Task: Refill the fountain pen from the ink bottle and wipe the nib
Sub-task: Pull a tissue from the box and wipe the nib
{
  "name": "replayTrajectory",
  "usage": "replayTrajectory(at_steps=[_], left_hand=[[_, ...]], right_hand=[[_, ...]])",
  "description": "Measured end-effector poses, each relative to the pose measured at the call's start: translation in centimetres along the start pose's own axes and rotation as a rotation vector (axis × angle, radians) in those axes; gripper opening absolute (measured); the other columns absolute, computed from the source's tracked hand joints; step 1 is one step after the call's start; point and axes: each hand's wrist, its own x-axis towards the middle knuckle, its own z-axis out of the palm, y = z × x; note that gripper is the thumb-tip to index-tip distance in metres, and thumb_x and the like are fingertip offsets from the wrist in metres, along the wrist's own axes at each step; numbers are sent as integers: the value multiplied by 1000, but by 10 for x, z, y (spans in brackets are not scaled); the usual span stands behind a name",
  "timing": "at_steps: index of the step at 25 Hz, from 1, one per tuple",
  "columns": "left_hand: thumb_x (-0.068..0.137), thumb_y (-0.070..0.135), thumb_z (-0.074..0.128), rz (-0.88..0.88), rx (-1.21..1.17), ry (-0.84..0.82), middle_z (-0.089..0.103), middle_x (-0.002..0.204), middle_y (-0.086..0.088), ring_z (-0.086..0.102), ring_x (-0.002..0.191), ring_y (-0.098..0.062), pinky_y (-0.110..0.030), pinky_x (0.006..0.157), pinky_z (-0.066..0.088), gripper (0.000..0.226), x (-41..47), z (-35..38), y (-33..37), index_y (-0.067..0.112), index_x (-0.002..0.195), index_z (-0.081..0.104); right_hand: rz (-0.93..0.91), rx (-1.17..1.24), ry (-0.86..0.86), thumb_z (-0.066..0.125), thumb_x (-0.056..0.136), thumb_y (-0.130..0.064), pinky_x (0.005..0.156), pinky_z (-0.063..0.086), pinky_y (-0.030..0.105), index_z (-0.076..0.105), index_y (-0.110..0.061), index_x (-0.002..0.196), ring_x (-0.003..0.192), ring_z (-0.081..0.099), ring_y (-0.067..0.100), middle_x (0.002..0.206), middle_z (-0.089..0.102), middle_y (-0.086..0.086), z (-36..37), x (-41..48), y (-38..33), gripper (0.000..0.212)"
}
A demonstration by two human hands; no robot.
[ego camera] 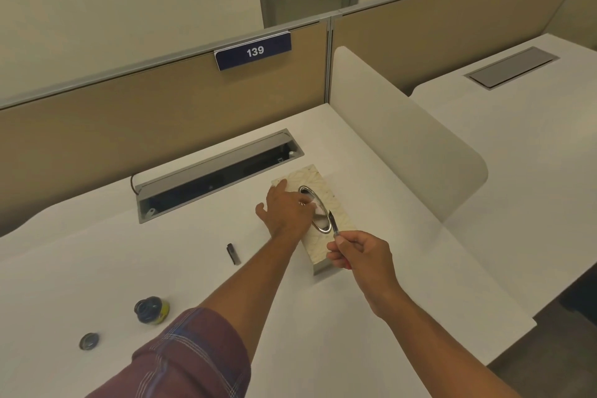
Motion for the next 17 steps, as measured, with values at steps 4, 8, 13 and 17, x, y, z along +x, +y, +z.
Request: replayTrajectory(at_steps=[4,8,13,17], left_hand=[[85,31,86,-14,-141,-1,44,168,7,30,160,-19,-53,127,16,16,-2,-9,-9,30,101,85],[88,35,83,-27,-310,-8,54,162,12,47,150,-20,-51,125,33,11,-12,-10,-19,34,99,85],[88,32,86,-138,-940,-21,70,143,5,58,135,-16,-39,116,41,6,-24,-21,-20,36,92,84],[97,18,77,-239,-1186,-15,79,123,-6,67,125,-25,-41,114,49,9,-33,-38,-22,17,105,81]], right_hand=[[-2,-22,13,65,99,-8,66,57,15,76,-9,107,88,80,22,90,82,9,2,1,2,14],[-7,-39,17,64,99,-8,68,59,16,76,-10,105,89,80,22,89,82,9,2,1,5,14],[-19,-60,27,65,99,-9,78,61,24,76,-17,97,90,80,24,89,82,9,5,1,5,14],[-28,-71,22,65,99,-9,73,60,20,76,-18,96,91,79,26,89,82,11,5,-4,-1,15]])
